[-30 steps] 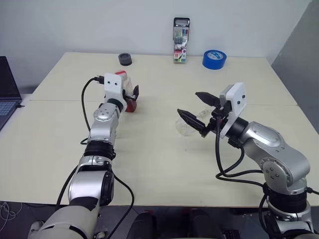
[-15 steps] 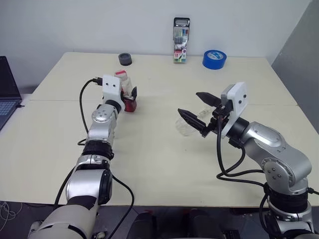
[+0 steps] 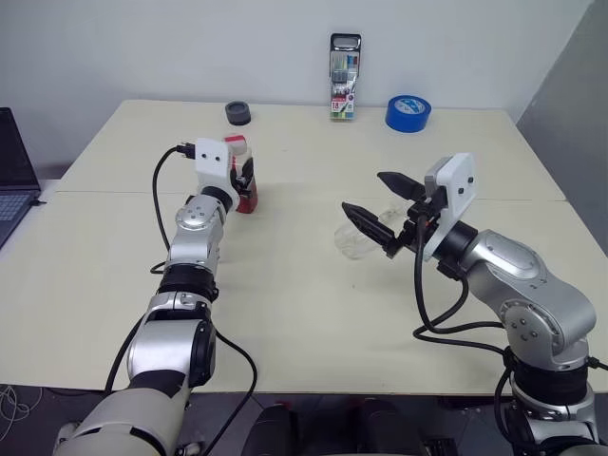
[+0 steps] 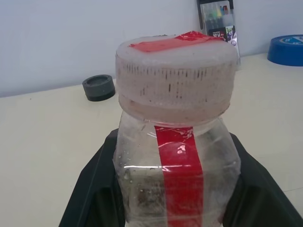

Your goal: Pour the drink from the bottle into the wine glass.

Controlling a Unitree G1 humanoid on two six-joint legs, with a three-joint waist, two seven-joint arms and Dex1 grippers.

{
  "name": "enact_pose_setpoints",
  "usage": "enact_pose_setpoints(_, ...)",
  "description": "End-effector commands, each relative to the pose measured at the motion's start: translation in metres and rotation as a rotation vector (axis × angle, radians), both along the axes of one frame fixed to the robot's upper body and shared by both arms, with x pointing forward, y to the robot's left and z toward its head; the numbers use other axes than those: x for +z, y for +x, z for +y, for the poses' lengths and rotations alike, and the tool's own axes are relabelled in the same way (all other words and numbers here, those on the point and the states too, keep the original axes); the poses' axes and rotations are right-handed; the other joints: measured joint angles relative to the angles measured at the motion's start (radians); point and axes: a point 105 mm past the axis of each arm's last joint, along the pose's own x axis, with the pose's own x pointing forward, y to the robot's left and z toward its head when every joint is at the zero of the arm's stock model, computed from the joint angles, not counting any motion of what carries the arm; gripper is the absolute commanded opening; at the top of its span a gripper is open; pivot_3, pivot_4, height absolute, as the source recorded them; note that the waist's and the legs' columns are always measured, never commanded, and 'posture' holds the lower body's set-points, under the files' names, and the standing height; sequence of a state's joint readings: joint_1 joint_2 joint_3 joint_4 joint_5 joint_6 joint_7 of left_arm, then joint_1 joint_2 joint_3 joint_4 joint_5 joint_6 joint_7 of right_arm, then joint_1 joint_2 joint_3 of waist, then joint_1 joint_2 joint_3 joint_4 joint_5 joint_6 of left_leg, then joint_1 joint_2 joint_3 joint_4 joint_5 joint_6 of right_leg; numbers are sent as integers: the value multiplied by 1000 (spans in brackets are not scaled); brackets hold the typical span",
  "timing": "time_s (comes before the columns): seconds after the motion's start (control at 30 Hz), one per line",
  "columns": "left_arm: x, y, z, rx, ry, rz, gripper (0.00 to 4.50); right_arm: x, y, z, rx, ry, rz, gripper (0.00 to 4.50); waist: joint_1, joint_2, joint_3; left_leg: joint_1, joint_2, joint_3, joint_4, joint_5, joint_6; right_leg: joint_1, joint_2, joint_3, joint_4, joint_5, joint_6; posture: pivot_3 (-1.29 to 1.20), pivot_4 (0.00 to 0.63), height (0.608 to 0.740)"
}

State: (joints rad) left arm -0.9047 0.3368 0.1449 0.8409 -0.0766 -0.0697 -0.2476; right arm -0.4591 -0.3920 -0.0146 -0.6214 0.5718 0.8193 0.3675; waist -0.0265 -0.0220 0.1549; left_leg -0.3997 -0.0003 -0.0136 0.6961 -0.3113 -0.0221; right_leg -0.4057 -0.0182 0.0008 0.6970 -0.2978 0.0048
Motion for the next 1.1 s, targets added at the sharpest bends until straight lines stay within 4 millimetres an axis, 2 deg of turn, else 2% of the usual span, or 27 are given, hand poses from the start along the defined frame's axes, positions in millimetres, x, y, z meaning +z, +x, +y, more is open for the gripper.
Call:
enact_pose_setpoints(0.03, 15, -1, -1, -1, -10, -39, 1932, 12, -3, 0, -3, -12, -65, 4500, 0, 0, 0, 0, 0, 0, 0, 0, 0, 0, 0, 0, 0, 0, 0, 0, 150, 740)
enact_pose_setpoints(0.27, 41, -13, -37, -174, -46, -37, 1932, 28, 6, 3, -21, -36, -93, 4500, 0, 0, 0, -1, 0, -1, 1, 0, 0, 0, 0, 0, 0, 0, 0, 0, 150, 740)
enact_pose_setpoints(0.37, 55, -25, -57, -304, -5, -14, 1932, 40, 9, 7, -11, -15, -100, 4500, 0, 0, 0, -1, 0, -1, 1, 0, 0, 0, 0, 0, 0, 0, 0, 0, 150, 740)
enact_pose_setpoints(0.53, 78, -52, -88, -576, 141, -20, 1932, 54, 13, 15, 20, -5, -107, 4500, -3, 1, 1, -1, 0, -1, 0, 0, 0, -1, 0, 0, 0, 0, 0, 0, 150, 740)
enact_pose_setpoints(0.63, 88, -80, -112, -837, 120, -22, 1932, 55, 18, 17, 11, -28, -106, 4500, -3, 1, 1, -1, 0, 0, 0, 0, 0, -1, 0, 0, 0, 0, 0, 0, 150, 740)
enact_pose_setpoints(0.7, 88, -95, -121, -962, 107, -4, 1932, 56, 20, 19, 6, -34, -102, 4500, -3, 1, 1, -1, 0, 0, 0, 0, 0, -1, 0, 0, 0, 0, 0, 0, 150, 740)
enact_pose_setpoints(0.93, 75, -129, -136, -1216, 157, 72, 1932, 62, 18, 25, 16, -10, -90, 4500, -5, 2, 1, -1, 0, 0, 0, 0, 0, -1, 0, 1, 0, 0, 0, 0, 150, 740)
enact_pose_setpoints(1.1, 76, -128, -137, -1239, 176, 69, 1932, 64, 10, 28, 50, 14, -66, 4500, -4, 2, 2, -1, 0, 0, 1, 0, 0, -1, 0, 1, 0, 0, 0, 0, 150, 740)
